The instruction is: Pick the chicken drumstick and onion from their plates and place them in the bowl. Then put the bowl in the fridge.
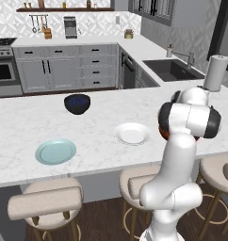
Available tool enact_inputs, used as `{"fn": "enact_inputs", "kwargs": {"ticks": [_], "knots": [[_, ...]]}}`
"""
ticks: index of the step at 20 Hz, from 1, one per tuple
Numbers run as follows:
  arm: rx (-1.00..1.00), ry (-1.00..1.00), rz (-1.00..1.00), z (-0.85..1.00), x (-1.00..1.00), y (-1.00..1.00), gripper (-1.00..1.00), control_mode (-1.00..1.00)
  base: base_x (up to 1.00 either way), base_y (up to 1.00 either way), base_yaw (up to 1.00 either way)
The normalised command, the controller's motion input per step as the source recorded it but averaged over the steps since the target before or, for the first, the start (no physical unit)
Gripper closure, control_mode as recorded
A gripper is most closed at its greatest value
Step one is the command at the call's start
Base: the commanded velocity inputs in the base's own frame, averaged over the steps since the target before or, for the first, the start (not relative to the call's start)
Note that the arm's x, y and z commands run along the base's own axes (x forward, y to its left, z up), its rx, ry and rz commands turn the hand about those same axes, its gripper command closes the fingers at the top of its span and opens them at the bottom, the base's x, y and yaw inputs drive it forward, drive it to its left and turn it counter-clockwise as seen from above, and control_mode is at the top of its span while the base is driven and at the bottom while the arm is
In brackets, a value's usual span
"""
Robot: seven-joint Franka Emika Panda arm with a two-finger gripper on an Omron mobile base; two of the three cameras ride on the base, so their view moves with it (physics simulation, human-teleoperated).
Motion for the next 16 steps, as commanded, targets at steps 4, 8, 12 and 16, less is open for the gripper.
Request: {"fn": "enact_inputs", "kwargs": {"ticks": [4,8,12,16], "knots": [[0.00,0.00,-0.36,0.51,-0.36,-0.22,-1.00,-1.00,0.00,0.00,0.00],[0.00,0.09,-0.51,0.38,-0.65,-0.31,-1.00,-1.00,0.00,0.00,0.00],[0.09,0.09,-0.52,0.04,-0.55,-0.55,-1.00,-1.00,0.00,0.00,0.00],[0.11,-0.02,-0.28,-0.10,-0.35,-0.11,-1.00,-1.00,0.00,0.00,0.00]]}}
